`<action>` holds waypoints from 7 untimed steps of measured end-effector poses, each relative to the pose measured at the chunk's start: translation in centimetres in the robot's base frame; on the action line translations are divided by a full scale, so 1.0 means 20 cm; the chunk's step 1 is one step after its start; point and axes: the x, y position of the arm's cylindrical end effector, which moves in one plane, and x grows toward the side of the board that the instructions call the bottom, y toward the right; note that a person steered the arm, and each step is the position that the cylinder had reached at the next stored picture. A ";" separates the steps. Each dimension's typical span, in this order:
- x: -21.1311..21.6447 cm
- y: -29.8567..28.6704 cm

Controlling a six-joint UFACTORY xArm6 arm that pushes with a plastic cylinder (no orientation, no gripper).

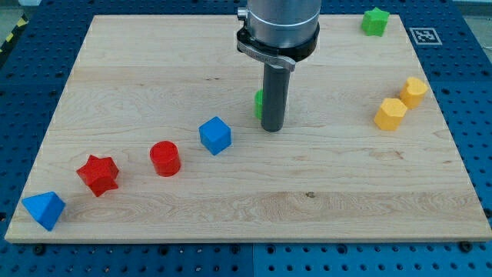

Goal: Place the yellow hexagon to top right of green circle

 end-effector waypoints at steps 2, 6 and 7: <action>0.23 0.50; 0.04 1.04; 0.00 0.88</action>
